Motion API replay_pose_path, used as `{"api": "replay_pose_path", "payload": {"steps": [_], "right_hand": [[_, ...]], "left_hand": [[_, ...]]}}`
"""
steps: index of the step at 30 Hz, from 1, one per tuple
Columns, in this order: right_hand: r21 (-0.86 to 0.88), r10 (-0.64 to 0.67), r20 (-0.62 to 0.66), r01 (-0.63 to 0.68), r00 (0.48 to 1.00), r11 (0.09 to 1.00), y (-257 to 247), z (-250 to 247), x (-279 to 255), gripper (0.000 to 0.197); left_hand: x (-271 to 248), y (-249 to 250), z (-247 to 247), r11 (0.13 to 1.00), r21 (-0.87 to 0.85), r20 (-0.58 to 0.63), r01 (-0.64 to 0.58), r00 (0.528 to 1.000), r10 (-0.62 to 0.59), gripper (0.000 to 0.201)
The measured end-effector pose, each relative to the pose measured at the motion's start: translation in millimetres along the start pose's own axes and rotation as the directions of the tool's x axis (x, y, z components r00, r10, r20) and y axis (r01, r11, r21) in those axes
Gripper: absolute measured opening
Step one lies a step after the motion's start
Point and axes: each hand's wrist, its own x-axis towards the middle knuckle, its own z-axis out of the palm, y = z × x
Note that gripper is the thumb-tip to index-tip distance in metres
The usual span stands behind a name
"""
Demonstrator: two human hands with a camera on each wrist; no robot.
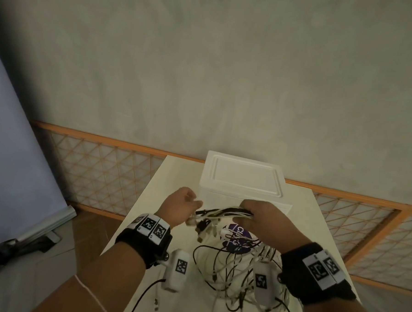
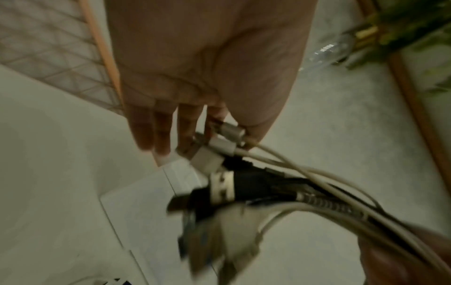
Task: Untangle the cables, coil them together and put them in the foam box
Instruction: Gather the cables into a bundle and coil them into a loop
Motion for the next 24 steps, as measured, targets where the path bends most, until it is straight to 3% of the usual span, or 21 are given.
{"api": "replay_pose_path", "payload": {"steps": [2,4,6,8,11,15,20,24], "right_hand": [[-0.196,-0.110,0.071,0.122,0.991,0.973,-9.5,-8.2,2.5,0.018],[-0.297,-0.207,0.124,0.236,0.970,0.925,-24.1,-10.3,5.9,0.021],[-0.294,-0.281,0.156,0.316,0.947,0.902,-38.7,-10.4,8.8,0.027],[-0.246,-0.305,0.165,0.339,0.938,0.908,-48.1,-14.1,10.3,0.031],[-0.309,-0.323,0.147,0.353,0.935,0.883,-49.8,-19.9,10.4,0.016],[-0.292,-0.314,0.111,0.333,0.943,0.896,-47.7,-19.1,8.0,0.017],[-0.220,-0.329,0.054,0.332,0.943,0.917,-44.4,-11.3,6.8,0.022],[0.014,-0.245,-0.034,0.246,0.969,0.969,-27.3,-1.7,5.8,0.021]], "left_hand": [[-8.5,10.1,-0.8,0.967,-0.131,-0.062,-0.218,0.975,0.211,0.020],[-19.3,24.1,1.5,0.866,-0.371,0.107,-0.336,0.911,0.399,0.033],[-29.3,33.2,10.0,0.844,-0.443,0.336,-0.301,0.817,0.468,0.042],[-37.6,36.5,18.0,0.861,-0.463,0.465,-0.209,0.770,0.437,0.035],[-46.1,34.2,20.2,0.914,-0.390,0.606,-0.110,0.718,0.344,0.019],[-49.7,32.8,15.8,0.952,-0.304,0.694,-0.044,0.674,0.253,0.010],[-53.6,31.1,15.0,0.965,-0.238,0.760,0.110,0.640,0.114,0.025],[-57.0,31.9,5.6,0.971,-0.223,0.811,0.090,0.569,0.134,0.035]]}}
